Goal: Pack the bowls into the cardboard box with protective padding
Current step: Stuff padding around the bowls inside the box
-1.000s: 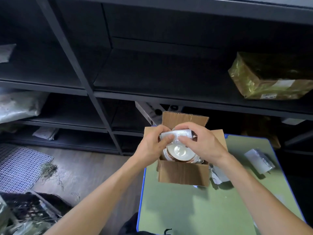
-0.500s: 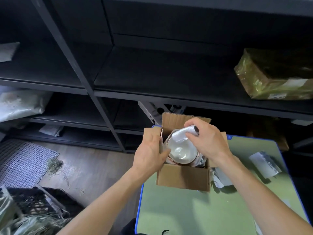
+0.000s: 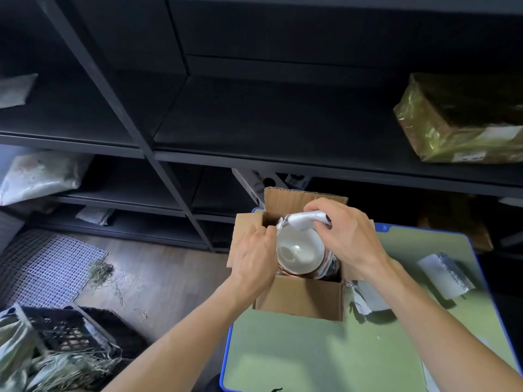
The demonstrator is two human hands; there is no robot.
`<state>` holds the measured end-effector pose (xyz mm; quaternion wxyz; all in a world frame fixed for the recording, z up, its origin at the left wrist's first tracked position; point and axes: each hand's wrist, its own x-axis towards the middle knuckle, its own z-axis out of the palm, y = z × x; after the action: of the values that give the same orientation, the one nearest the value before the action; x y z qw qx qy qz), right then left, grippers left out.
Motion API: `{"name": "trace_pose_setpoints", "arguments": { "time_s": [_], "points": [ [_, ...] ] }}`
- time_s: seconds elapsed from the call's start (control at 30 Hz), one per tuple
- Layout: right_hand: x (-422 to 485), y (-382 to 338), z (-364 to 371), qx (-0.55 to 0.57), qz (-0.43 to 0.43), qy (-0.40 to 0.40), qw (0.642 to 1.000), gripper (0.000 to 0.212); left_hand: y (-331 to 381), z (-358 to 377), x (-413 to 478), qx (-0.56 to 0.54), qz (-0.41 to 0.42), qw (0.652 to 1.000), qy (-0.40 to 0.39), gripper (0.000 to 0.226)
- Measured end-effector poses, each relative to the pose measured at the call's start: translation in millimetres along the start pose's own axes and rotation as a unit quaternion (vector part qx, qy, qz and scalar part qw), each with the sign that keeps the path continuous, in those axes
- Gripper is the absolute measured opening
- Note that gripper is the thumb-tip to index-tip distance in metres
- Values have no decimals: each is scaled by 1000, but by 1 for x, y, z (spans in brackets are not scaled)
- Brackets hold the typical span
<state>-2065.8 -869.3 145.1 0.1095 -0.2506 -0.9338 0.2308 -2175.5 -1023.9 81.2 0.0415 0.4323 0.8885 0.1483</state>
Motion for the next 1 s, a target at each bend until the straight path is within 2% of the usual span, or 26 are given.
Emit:
{"name": "trace_pose_setpoints", "arguments": {
  "time_s": [0.13, 0.27, 0.37, 0.43, 0.5, 0.63, 0.7, 0.8, 0.87, 1.0],
  "points": [
    [13, -10, 6, 16, -82, 21, 996, 39, -4, 3, -3, 15, -5, 1000, 5, 20],
    [34, -24, 23, 18, -145, -51, 988, 41, -4, 2, -2, 15, -4, 1000, -7, 44],
    [48, -24, 41, -28, -161, -102, 981, 35, -9, 6, -3, 9, 7, 1000, 11, 57],
    [54, -24, 47, -78, -162, -120, 976, 29, -13, 8, -2, -2, 17, 1000, 5, 54],
    [58, -27, 51, -132, -169, -138, 967, 25, -16, 10, 0, 16, 32, 999, -23, 40],
    [62, -41, 60, -202, -190, -155, 948, 22, -17, 11, -1, -44, 24, 999, 11, 23],
    [58, -43, 64, -223, -204, -157, 940, 31, -18, 10, -3, -88, 16, 996, 22, 20],
    [53, -41, 62, -189, -178, -183, 948, 50, -20, 7, -2, -117, 1, 993, -21, 31],
    [51, -38, 61, -171, -162, -174, 956, 59, -22, 10, 0, -127, -3, 992, -21, 37],
    [48, -33, 62, -198, -191, -59, 960, 34, -23, 13, 0, -138, -6, 990, -19, 40]
  ]
}}
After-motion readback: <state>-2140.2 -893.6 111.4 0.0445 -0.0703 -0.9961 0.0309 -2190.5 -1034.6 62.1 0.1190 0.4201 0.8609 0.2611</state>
